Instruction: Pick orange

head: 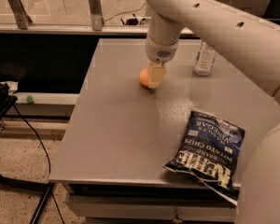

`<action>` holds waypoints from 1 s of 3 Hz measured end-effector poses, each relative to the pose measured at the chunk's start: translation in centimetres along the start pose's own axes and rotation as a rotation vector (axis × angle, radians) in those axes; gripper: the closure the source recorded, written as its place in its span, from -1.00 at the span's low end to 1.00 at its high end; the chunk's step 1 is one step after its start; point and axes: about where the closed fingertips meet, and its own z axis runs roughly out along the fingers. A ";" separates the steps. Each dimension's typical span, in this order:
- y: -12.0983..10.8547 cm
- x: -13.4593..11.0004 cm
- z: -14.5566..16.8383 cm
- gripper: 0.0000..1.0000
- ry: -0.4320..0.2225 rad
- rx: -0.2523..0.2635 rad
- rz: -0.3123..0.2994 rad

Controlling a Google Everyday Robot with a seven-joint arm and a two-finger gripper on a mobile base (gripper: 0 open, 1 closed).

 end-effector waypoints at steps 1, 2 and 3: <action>0.0 0.4 -2.7 1.00 -0.058 0.047 -0.005; 0.7 2.4 -8.1 1.00 -0.174 0.143 0.003; 0.6 2.0 -7.7 1.00 -0.167 0.136 -0.002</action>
Offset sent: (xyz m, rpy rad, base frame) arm -0.0522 -0.0756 0.1829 0.3822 -0.3534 0.0367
